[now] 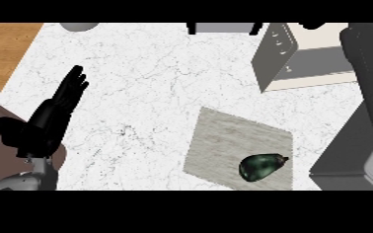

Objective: Pick the lemon from the placemat and place it in the tiered shelf

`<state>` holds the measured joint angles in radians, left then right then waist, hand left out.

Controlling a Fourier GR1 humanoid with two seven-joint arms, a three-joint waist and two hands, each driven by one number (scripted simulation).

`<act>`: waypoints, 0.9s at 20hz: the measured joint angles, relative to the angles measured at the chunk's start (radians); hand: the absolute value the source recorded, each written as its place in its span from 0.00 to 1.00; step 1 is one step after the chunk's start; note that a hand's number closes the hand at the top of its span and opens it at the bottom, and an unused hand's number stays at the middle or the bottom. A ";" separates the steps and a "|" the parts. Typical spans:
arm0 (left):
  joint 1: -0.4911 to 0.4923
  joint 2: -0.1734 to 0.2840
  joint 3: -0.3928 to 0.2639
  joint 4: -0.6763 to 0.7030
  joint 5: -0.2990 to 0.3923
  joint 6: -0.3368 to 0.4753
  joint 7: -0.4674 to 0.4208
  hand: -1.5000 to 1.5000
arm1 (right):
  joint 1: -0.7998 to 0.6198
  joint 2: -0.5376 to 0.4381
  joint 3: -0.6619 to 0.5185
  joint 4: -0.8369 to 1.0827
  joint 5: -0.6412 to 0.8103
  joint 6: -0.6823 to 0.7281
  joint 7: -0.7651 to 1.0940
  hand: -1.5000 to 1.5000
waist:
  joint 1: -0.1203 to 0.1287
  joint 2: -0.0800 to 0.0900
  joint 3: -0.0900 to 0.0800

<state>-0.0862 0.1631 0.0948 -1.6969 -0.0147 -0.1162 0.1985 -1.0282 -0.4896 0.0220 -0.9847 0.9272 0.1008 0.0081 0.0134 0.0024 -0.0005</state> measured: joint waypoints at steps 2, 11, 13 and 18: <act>0.001 -0.003 -0.002 0.001 -0.005 0.002 -0.001 0.50 | 0.017 0.009 -0.002 0.018 0.007 -0.003 -0.007 1.00 | -0.002 0.000 0.000; 0.013 0.005 0.014 -0.013 0.010 -0.014 -0.004 0.50 | 0.061 -0.020 -0.102 0.081 0.057 -0.163 0.103 1.00 | -0.004 0.000 0.001; 0.018 0.010 0.019 -0.018 0.014 -0.018 -0.001 0.50 | 0.075 -0.066 -0.089 0.105 0.117 -0.181 0.132 0.00 | -0.004 0.001 -0.001; 0.015 0.004 0.011 -0.019 0.011 -0.014 0.013 0.50 | 0.079 -0.175 0.052 0.162 0.295 -0.048 0.129 0.00 | -0.005 0.001 -0.002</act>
<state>-0.0709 0.1667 0.1062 -1.7163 -0.0040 -0.1300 0.2114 -0.9490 -0.6646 0.0742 -0.8224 1.2223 0.0528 0.1367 0.0087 0.0030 -0.0023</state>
